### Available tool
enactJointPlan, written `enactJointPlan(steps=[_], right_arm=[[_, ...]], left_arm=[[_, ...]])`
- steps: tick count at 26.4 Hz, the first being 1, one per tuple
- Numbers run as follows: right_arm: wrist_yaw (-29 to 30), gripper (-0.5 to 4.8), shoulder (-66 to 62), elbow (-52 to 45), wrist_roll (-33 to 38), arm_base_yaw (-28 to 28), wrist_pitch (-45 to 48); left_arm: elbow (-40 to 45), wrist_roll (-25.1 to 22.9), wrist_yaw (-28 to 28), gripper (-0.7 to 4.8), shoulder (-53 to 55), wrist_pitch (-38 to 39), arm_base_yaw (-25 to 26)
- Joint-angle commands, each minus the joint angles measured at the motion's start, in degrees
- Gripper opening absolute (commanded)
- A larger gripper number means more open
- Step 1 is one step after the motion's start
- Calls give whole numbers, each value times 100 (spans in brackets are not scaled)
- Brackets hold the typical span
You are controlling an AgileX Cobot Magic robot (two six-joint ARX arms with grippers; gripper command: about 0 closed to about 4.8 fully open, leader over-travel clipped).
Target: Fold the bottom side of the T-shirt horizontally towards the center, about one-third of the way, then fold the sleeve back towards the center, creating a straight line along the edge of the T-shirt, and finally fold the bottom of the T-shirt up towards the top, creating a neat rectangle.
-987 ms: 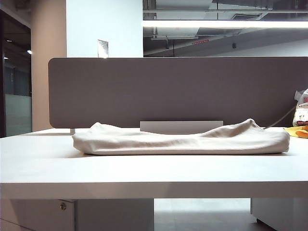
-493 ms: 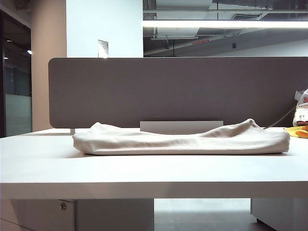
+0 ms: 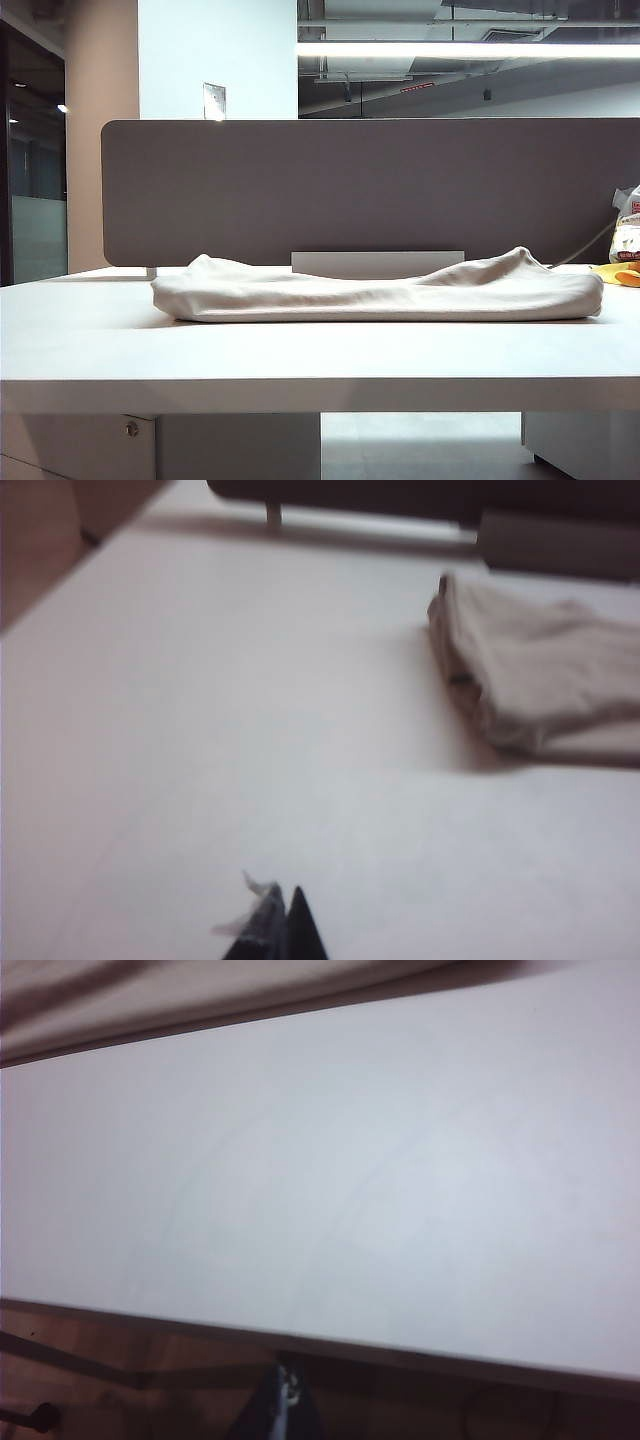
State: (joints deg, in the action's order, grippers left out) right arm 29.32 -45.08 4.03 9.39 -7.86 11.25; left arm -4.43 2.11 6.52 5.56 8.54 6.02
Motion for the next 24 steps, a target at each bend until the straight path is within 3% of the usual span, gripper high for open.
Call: enactJointPlan(steps=[1, 6, 13, 20, 24], right_arm=[[15, -6, 4, 17, -2, -7, 83], [15, -6, 4, 15, 0, -4, 83], [15, -6, 4, 17, -2, -4, 83], [17, -6, 4, 17, -2, -4, 85], [17, -6, 4, 15, -2, -4, 85]], left_arm=[[181, -63, 151, -6, -293, -98, -42], [400, -59, 564, -6, -538, -50, -42], [402, -24, 612, -6, -538, -94, -166], [402, -59, -306, -6, -538, -83, -728], [402, -63, -400, -6, -538, 63, -723]])
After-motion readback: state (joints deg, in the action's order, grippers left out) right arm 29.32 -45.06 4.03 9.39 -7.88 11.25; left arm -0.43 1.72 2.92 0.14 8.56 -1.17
